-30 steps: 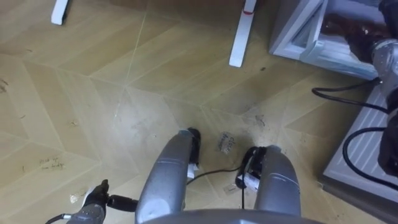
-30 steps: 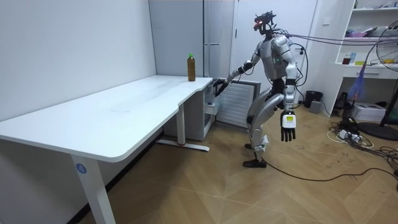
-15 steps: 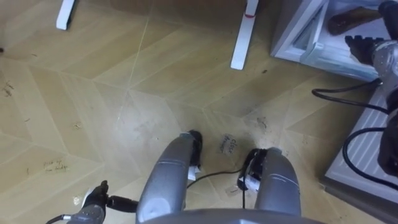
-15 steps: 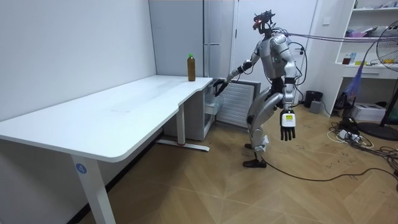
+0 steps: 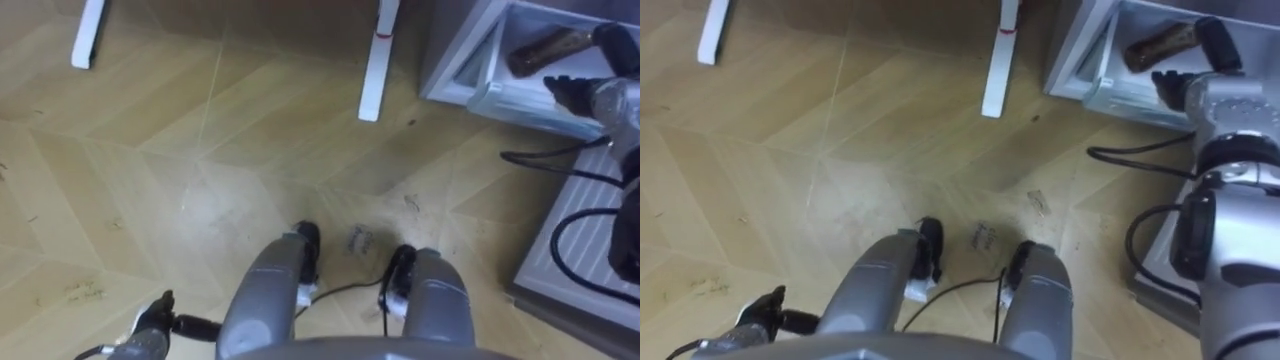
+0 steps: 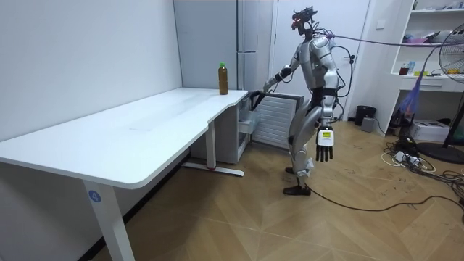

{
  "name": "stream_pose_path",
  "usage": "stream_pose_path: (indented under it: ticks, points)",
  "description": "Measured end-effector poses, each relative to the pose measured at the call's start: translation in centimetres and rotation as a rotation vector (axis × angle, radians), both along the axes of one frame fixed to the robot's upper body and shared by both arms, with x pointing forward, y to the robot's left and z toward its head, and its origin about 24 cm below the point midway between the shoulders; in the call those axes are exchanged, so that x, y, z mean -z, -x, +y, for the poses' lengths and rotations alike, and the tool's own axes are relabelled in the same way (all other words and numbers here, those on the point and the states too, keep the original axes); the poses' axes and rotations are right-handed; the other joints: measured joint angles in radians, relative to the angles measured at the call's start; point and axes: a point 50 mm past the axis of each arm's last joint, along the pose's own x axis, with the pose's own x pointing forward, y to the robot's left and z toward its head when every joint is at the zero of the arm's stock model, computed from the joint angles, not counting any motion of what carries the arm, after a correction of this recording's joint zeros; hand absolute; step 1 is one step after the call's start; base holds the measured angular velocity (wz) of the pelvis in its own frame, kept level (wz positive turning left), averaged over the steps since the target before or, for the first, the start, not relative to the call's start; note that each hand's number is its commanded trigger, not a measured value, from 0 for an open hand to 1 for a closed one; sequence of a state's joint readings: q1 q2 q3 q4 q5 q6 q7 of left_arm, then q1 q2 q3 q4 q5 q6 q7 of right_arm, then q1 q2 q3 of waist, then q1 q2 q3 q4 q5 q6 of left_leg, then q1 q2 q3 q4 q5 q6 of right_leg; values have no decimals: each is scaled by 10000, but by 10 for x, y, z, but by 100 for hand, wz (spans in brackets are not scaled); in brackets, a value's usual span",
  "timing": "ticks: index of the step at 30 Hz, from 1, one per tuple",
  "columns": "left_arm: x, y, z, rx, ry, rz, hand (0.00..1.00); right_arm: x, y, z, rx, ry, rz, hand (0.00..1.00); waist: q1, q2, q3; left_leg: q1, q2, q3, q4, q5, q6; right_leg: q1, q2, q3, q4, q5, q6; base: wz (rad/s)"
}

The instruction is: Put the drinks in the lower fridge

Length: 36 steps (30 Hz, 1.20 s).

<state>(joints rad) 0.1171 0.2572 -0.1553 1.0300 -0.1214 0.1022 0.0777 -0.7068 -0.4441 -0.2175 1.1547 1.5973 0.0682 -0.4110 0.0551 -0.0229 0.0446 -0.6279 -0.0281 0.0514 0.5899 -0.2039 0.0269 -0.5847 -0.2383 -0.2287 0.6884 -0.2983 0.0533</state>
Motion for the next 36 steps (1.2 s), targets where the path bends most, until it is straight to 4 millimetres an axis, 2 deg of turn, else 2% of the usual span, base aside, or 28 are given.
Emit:
stream_pose_path:
  ticks: [4,6,11,14,17,18,20,22,23,26,28,31,36]
  points:
    - [-1,-1,4,-193,145,-79,0,3,1,-1,10,-26,-72,0,-214,10,-7,212,-22,-119,-202,35,48,380,-1,-212,-353,68,72,10]
    - [-2,-1,5,-262,141,-98,0,5,3,-2,-39,94,-175,0,-194,21,-13,468,-6,-120,-417,57,68,670,96,-221,-707,202,113,-4]
    - [-4,0,12,-571,63,-168,0,25,22,-10,-98,563,-352,0,-212,24,-34,1324,3,-207,-1088,110,80,1700,301,-371,-1719,495,215,-2]
    - [-4,3,15,-546,67,-109,0,44,46,-23,-143,1115,-13,0,-228,27,-83,1980,6,-313,-1416,110,77,2540,408,-555,-2342,615,278,9]
    - [-4,8,15,-559,87,-18,0,67,76,-30,-871,2275,1195,0,-217,7,-209,2758,45,-346,-1906,115,56,3448,587,-635,-3122,773,310,0]
    - [-3,10,15,-595,85,17,0,77,89,-31,-1299,2758,1819,0,-210,-22,-284,3068,57,-345,-2126,129,27,3772,649,-640,-3376,823,317,0]
    - [-3,13,15,-653,56,76,0,95,111,-31,-2163,3422,2908,0,-186,-79,-312,3633,80,-341,-2428,131,-16,4334,715,-673,-3715,852,320,0]
    - [-4,17,17,-789,26,-18,0,123,149,-25,-3501,3871,4612,0,-200,-148,-408,4167,172,-394,-2616,71,-123,5060,906,-767,-4273,962,292,0]
    - [-4,18,18,-853,16,-63,0,128,157,-22,-3744,3896,4924,0,-195,-173,-432,4264,183,-396,-2677,68,-141,5167,936,-766,-4368,964,289,0]
    - [-3,20,17,-995,41,-108,0,147,185,-12,-4788,4073,5997,0,-248,-183,-443,4596,257,-312,-2821,70,-190,5466,1021,-744,-4550,1001,235,-8]
    - [-3,20,16,-1311,18,-283,0,160,213,-5,-5783,4249,7031,0,-268,-204,-439,4943,269,-289,-3001,66,-218,5780,1045,-744,-4700,1008,232,-3]
    - [-3,23,15,-1357,-126,-327,0,173,238,10,-7429,4569,8074,0,-260,-282,-412,5340,285,-237,-3337,104,-280,6055,1059,-720,-4711,1007,232,-4]
    - [-2,29,12,-1410,-142,-378,0,184,259,27,-8846,4709,8752,0,-486,-342,-414,5542,322,-244,-3352,125,-314,6277,1111,-725,-4794,1030,197,-1]
